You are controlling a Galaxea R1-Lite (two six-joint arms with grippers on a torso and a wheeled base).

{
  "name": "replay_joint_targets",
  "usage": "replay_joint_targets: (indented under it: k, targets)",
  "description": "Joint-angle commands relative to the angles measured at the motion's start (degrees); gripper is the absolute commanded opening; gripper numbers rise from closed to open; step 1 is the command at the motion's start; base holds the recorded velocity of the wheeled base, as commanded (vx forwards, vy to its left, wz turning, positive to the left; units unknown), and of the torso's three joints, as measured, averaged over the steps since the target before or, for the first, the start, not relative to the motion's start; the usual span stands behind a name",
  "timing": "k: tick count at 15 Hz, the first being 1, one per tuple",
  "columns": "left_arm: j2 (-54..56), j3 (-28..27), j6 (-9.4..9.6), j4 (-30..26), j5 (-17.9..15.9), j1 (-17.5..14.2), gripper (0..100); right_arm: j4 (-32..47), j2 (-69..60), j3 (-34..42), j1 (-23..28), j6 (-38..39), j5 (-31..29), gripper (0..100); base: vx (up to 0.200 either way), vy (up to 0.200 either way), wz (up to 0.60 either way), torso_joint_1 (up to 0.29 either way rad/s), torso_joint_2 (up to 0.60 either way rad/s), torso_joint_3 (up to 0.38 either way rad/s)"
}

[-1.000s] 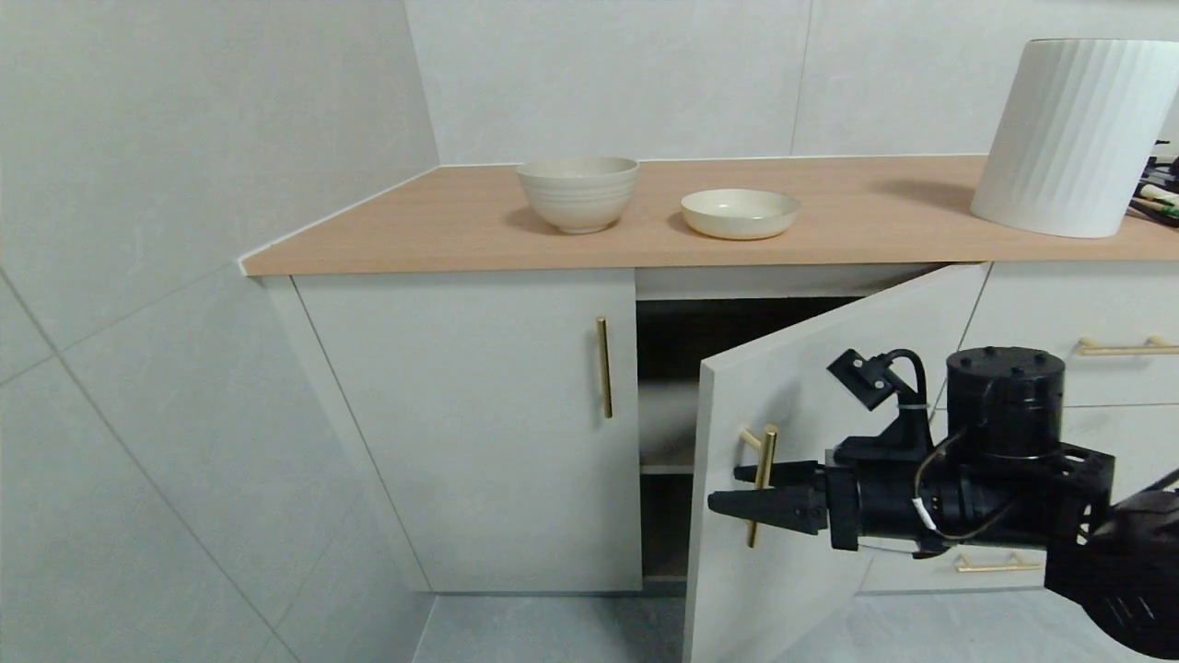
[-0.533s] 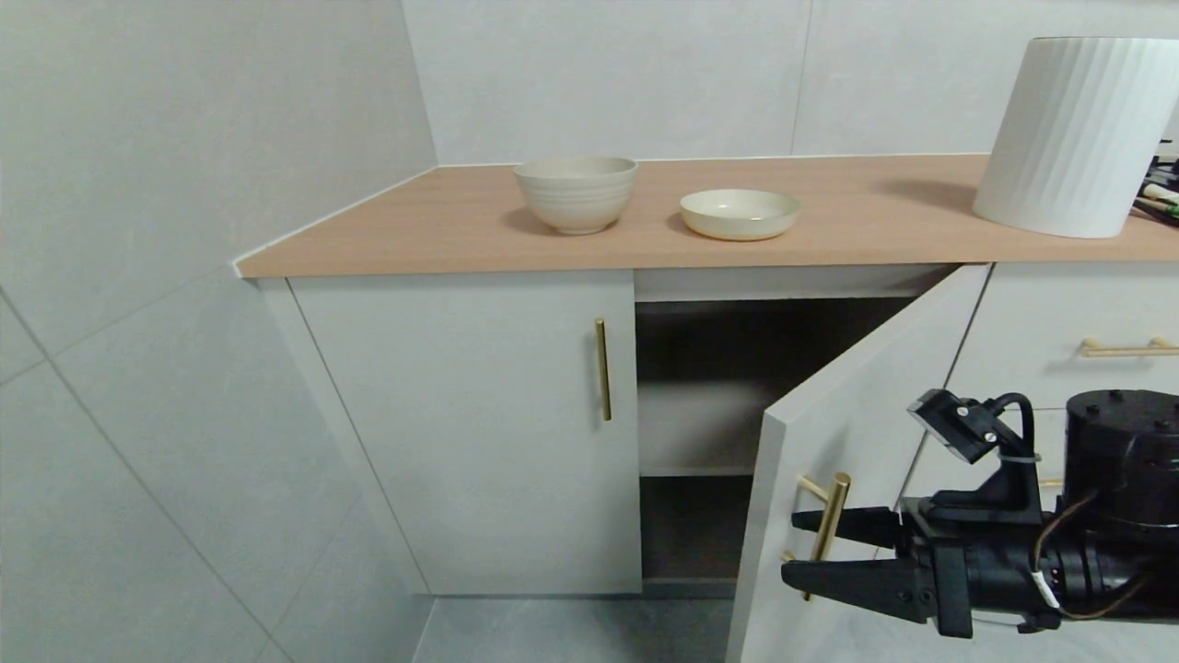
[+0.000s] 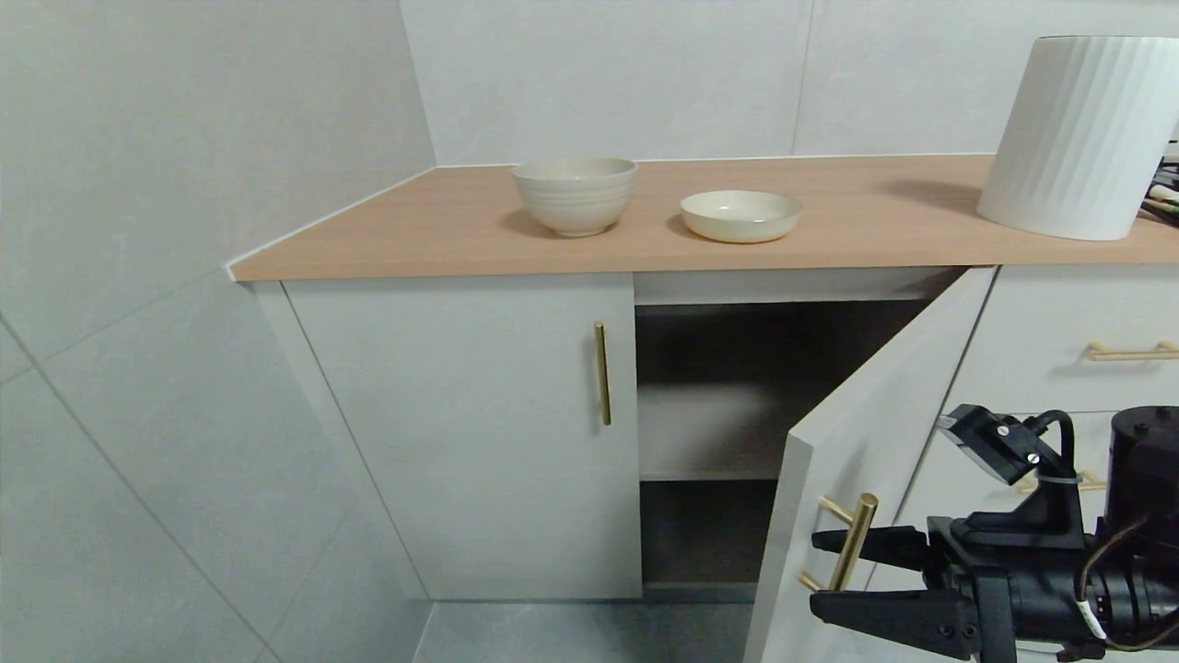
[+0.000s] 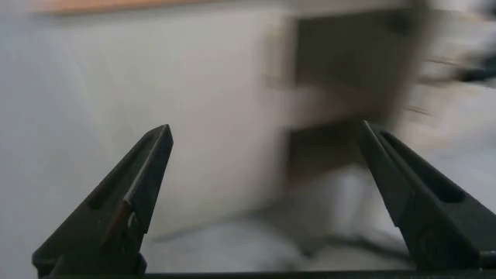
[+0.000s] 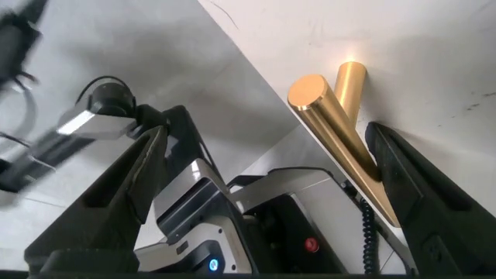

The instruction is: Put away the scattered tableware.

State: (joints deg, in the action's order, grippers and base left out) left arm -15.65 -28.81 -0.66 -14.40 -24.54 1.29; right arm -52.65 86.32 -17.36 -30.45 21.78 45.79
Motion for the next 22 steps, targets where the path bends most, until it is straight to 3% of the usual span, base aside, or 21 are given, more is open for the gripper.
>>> replay_joint_targets:
  k: [1, 2, 3, 4, 7, 12, 15, 16, 17, 19, 22]
  targets:
    - [-29.44, -9.69, -0.22, 0.51, -14.92, 1.08, 100, -0.17, -1.16, 0.48, -0.05, 0.01, 0.27, 100, 0.0, 0.0, 0.0, 0.0, 0.0, 0.0]
    - [-37.35, -9.69, -0.92, 5.61, -16.59, 1.7, 100, -0.17, -1.16, 1.1, -0.13, -0.08, 0.27, 100, 0.0, 0.0, 0.0, 0.0, 0.0, 0.0]
    - [-43.5, -9.6, -1.8, 9.65, -17.38, 4.33, 100, -0.17, -1.07, 1.45, -0.13, -0.08, 0.27, 100, 0.0, 0.0, 0.0, 0.0, 0.0, 0.0]
    - [-50.44, -9.51, -3.12, 14.22, -17.3, 8.11, 100, -0.17, -1.07, 1.54, -0.05, -0.16, 0.27, 100, 0.0, 0.0, 0.0, 0.0, 0.0, 0.0]
    - [-65.47, -9.16, -5.49, 27.67, -17.03, 13.03, 100, -0.17, -0.89, 1.54, -0.05, -0.08, 0.27, 100, 0.0, 0.0, 0.0, 0.0, 0.0, 0.0]
    - [-79.09, -7.32, -10.24, 44.19, -16.33, 21.38, 100, -0.17, -1.07, 1.98, -0.05, -0.16, 0.27, 100, 0.0, 0.0, 0.0, 0.0, 0.0, 0.0]
    - [-86.04, -6.7, -15.25, 55.35, -8.51, 25.78, 100, -0.17, -0.98, 2.33, -0.05, -0.25, 0.27, 100, 0.0, 0.0, 0.0, 0.0, 0.0, 0.0]
    - [-88.85, -6.7, -17.62, 59.75, -4.73, 27.62, 0, -0.17, -0.8, 2.33, -0.05, -0.95, 0.27, 100, 0.0, 0.0, 0.0, 0.0, 0.0, 0.0]
    - [-91.22, -6.61, -19.03, 63.79, -1.48, 29.38, 0, -0.17, -0.72, 2.42, -0.05, -1.31, 0.27, 100, 0.0, 0.0, 0.0, 0.0, 0.0, 0.0]
    - [-94.12, -6.7, -20.08, 71.53, 3.53, 31.67, 0, -0.17, -0.72, 2.59, -0.05, -1.31, 0.27, 100, 0.0, 0.0, 0.0, 0.0, 0.0, 0.0]
    - [-96.41, -6.09, -19.73, 79.88, 3.8, 32.37, 0, -0.17, -0.8, 2.77, -0.05, -1.31, 0.27, 100, 0.0, 0.0, 0.0, 0.0, 0.0, 0.0]
